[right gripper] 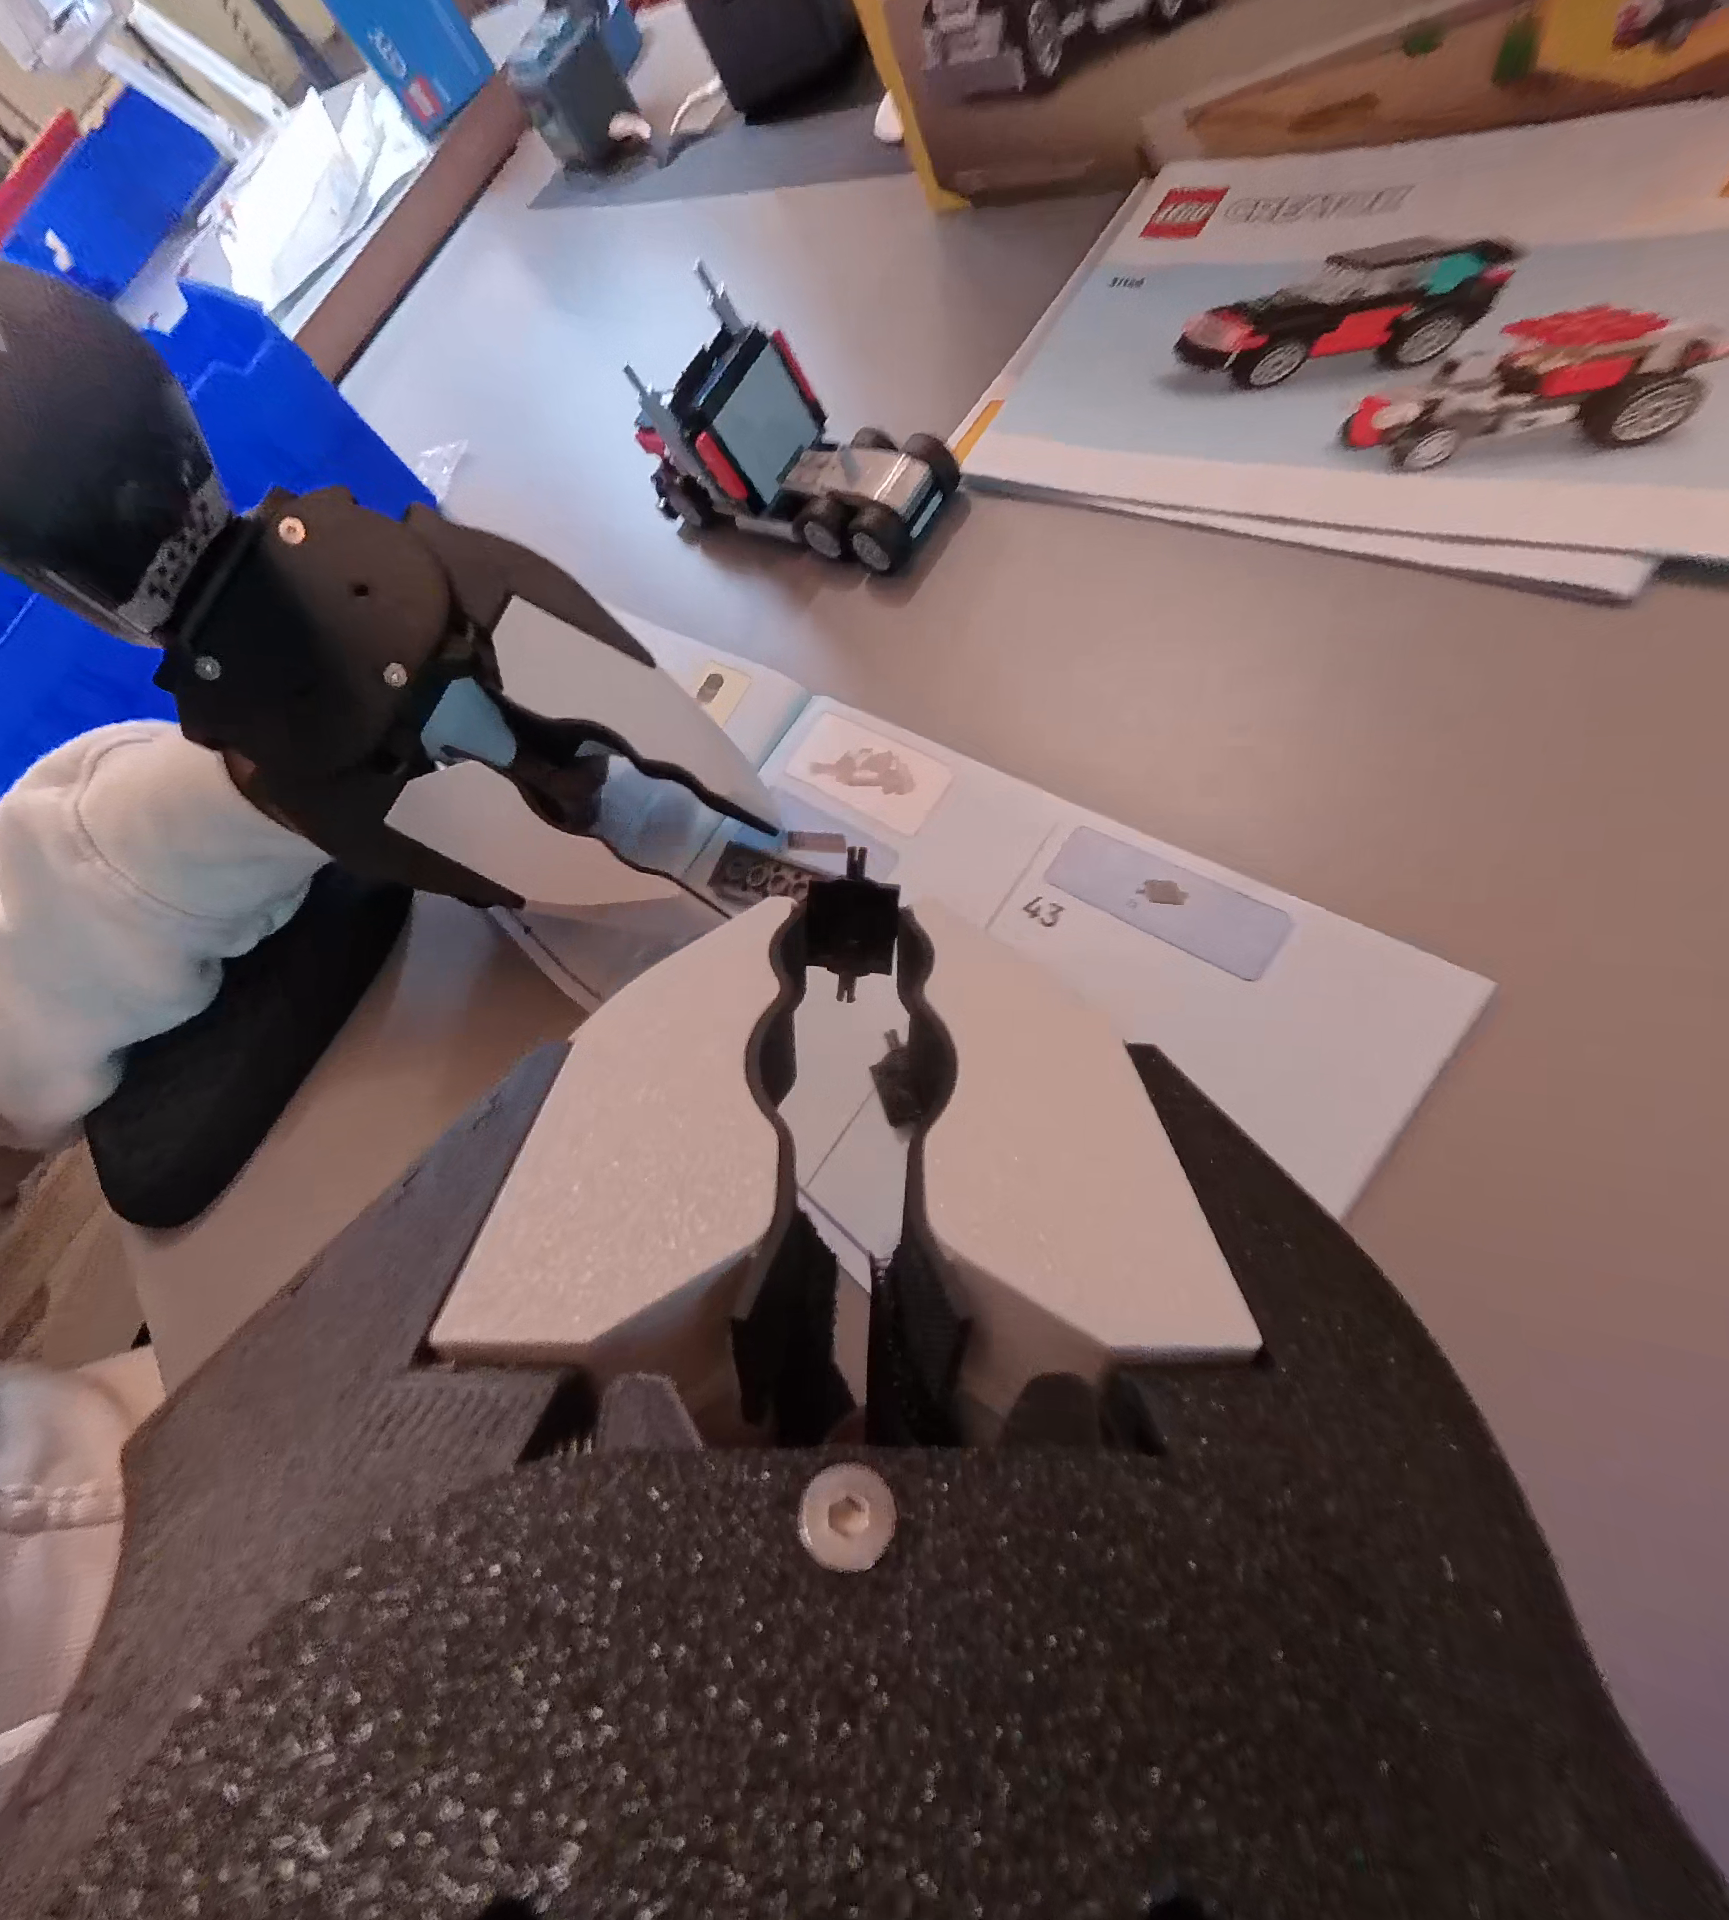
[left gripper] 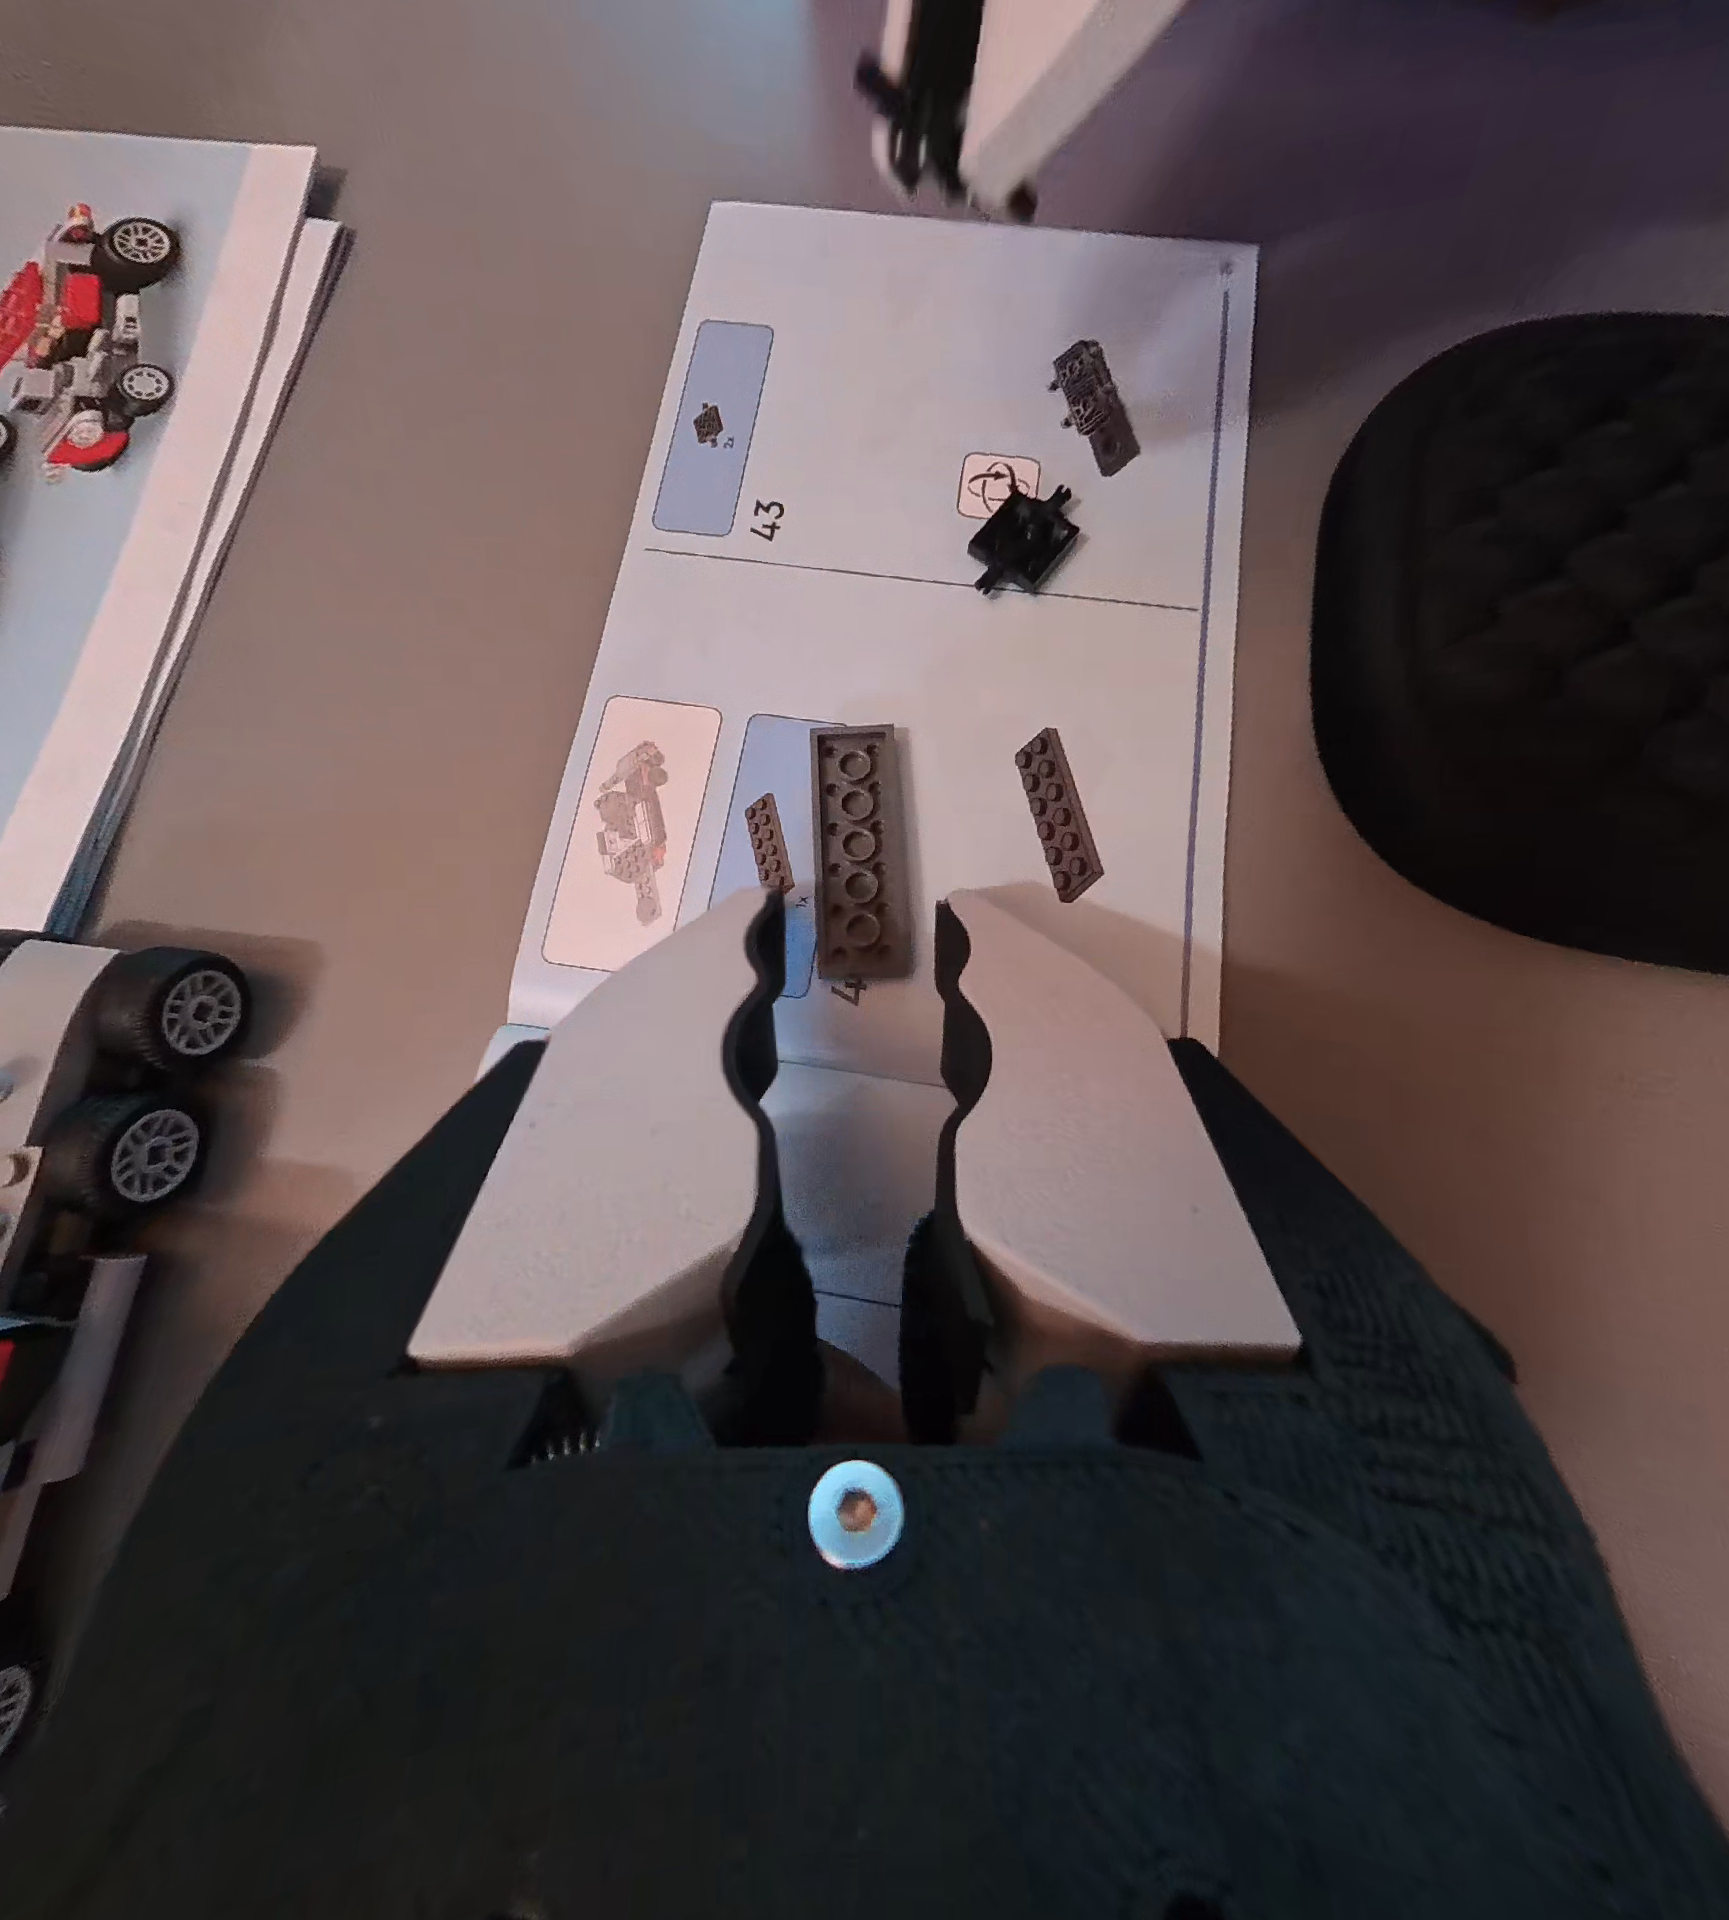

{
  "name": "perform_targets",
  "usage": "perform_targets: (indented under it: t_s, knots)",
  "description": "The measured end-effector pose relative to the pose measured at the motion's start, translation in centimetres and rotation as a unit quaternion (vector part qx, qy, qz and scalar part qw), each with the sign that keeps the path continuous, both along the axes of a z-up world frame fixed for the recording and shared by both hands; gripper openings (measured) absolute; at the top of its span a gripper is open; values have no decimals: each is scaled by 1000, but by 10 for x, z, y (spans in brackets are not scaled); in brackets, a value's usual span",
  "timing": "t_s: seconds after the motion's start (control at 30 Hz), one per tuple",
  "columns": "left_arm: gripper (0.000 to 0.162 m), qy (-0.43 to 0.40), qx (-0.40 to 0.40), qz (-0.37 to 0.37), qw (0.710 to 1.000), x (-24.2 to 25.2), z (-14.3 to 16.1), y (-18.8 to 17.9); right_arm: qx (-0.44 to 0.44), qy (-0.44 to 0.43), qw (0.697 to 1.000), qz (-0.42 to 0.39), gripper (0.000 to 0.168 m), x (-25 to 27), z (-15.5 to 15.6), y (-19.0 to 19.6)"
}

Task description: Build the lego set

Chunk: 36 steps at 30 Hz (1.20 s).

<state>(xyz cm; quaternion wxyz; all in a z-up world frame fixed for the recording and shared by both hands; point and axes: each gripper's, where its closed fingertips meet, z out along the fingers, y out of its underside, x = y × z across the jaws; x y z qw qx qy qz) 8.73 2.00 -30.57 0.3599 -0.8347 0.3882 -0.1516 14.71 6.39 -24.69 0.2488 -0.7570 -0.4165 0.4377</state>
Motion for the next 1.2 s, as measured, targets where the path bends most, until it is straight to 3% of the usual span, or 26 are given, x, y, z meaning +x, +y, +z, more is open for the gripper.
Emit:
perform_targets:
  t_s: [0.43, 0.73, 1.2]
  knots:
    - [17, 3, 19, 13, 1000, 6, -1, 3, -16, -88, 995, 45, 17, -42, -37, -24]
    - [17, -1, 15, 17, 1000, 6, -1, 2, 2, -4, 995, -95, 17, 26, 13, 32]
    - [17, -3, 18, 16, 1000, 6, -1, 2, 2, -1, 997, -74, 17, 14, 12, 21]
